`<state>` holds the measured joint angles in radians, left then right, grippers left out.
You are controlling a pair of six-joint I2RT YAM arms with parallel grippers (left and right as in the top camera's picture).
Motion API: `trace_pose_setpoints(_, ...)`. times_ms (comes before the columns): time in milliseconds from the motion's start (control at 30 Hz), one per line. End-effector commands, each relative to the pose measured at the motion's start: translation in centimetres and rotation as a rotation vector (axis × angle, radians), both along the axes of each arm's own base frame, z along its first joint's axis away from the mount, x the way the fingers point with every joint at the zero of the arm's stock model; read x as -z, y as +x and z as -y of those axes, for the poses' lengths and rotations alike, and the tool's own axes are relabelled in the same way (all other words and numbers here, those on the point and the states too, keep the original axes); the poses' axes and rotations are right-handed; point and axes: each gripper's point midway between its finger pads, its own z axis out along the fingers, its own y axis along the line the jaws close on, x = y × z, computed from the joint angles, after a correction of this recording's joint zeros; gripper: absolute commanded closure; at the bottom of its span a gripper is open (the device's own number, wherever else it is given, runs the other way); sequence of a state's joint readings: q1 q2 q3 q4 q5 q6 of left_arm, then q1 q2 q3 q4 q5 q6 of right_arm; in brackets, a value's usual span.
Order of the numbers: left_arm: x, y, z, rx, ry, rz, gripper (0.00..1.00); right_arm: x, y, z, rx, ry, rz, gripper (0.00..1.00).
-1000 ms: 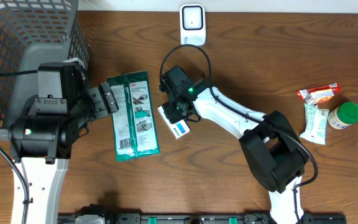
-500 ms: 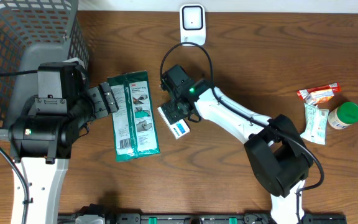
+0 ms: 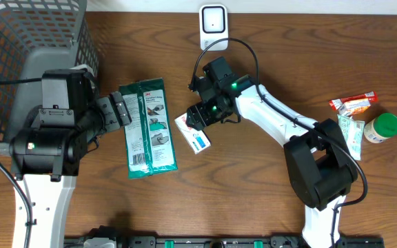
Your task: Scan the item barcode
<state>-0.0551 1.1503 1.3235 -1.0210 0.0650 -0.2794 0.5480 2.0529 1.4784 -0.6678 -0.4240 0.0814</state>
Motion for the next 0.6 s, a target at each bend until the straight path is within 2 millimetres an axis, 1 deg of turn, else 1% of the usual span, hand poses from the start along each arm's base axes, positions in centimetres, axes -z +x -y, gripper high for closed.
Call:
trace_pose_setpoints(0, -1.8, -0.7, 1.9, 0.079, -0.088, 0.037, 0.1, -0.8, 0.4, 0.4, -0.004, 0.045, -0.016, 0.31)
trace_pose_setpoints(100, -2.1, -1.1, 1.8, 0.08, -0.087, 0.049, 0.1, -0.6, 0.1, 1.3, 0.012, 0.028, -0.048, 0.31)
trace_pose_setpoints(233, -1.3, -2.8, 1.7, 0.081, -0.081, -0.014, 0.1, -0.6, 0.4, 2.4, 0.039, 0.034, -0.077, 0.32)
trace_pose_setpoints(367, -1.2, -2.9, 1.7, 0.081, -0.081, -0.022, 0.1, -1.7, 0.4, 2.2, 0.02, 0.141, -0.118, 0.35)
trace_pose_setpoints(500, -1.1, -2.9, 1.8, 0.082, -0.082, -0.026, 0.1, -1.7, 0.6, 3.6, 0.045, 0.146, -0.144, 0.37)
trace_pose_setpoints(533, -1.2, -2.8, 2.0, 0.089, -0.091, -0.02, 0.01, -1.7, 0.8, 4.0, 0.056, 0.145, -0.149, 0.37)
trace_pose_setpoints(567, -1.4, -2.5, 2.1, 0.094, -0.098, -0.007, 0.01, -1.6, 0.9, 4.4, 0.067, 0.144, -0.153, 0.37)
